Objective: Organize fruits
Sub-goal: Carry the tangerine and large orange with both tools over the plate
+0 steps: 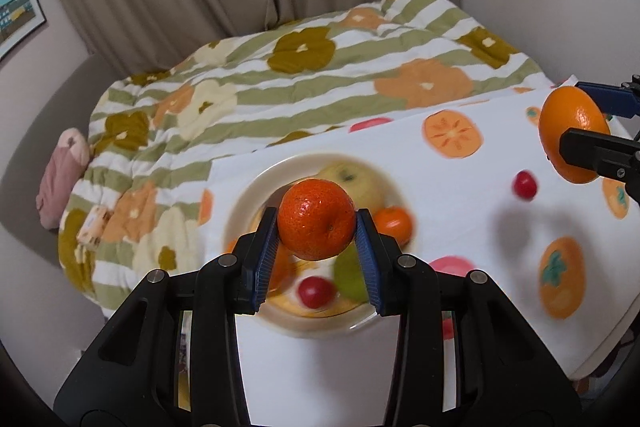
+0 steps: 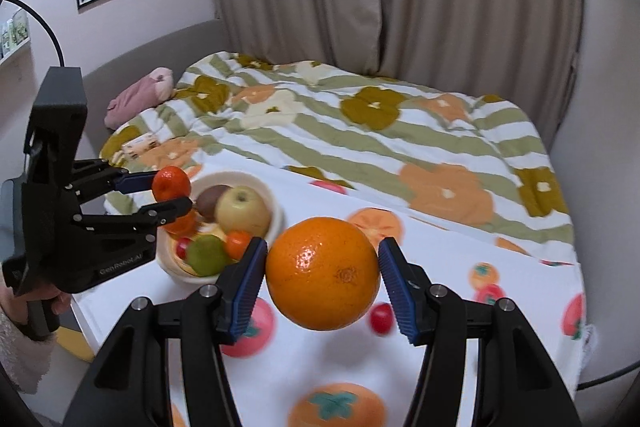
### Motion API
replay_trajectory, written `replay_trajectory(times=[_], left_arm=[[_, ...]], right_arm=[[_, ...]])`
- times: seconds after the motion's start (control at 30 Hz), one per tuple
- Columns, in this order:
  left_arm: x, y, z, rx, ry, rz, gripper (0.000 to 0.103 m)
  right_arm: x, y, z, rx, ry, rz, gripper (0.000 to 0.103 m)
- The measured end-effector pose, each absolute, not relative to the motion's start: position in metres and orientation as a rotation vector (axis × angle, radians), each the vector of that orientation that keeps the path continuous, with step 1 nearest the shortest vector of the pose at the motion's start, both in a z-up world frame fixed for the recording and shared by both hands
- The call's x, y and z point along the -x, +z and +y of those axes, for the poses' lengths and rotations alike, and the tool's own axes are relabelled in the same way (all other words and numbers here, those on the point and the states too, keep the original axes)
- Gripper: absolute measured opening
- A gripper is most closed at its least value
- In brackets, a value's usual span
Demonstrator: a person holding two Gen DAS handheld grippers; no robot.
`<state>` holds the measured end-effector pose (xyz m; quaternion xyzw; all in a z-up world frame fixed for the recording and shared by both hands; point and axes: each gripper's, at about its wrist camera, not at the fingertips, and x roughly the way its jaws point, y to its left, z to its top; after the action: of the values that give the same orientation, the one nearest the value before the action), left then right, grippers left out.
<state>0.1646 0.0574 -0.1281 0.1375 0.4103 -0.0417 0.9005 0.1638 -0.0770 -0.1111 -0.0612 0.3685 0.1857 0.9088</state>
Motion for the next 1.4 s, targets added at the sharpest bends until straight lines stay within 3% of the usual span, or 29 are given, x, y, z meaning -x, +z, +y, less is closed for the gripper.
replay_trajectory(times=[0.3,0.8,0.83,0.87,0.9,0.93,1.4], left_arm=[[-0.186,-0.161,0.099,-0.292,-0.143,0.899,0.042],[-0.207,-0.187,0.106,-0.328,-0.268,0.943,0.044],[-0.207,-0.186,0.107,-0.324,-0.276,0.942,0.052],[-0.206,-0.185,0.109,-0.324,-0.275,0.939,0.079],[-0.205,-0.184,0.11,-0.324,-0.268,0.93,0.096],[-0.203,-0.181,0.112,-0.321,-0.256,0.912,0.103],[-0.182,-0.163,0.157,-0.28,-0.186,0.891,0.103]], right_arm=[[-0.181,-0.129,-0.017,0.116,0.388,0.801,0.054],[-0.199,-0.147,0.016,0.082,0.314,0.843,0.054],[-0.2,-0.146,0.018,0.08,0.31,0.843,0.054],[-0.201,-0.146,0.018,0.079,0.308,0.843,0.054],[-0.202,-0.146,0.018,0.075,0.305,0.843,0.054],[-0.202,-0.146,0.019,0.073,0.304,0.843,0.054],[-0.208,-0.15,0.044,0.088,0.36,0.864,0.054]])
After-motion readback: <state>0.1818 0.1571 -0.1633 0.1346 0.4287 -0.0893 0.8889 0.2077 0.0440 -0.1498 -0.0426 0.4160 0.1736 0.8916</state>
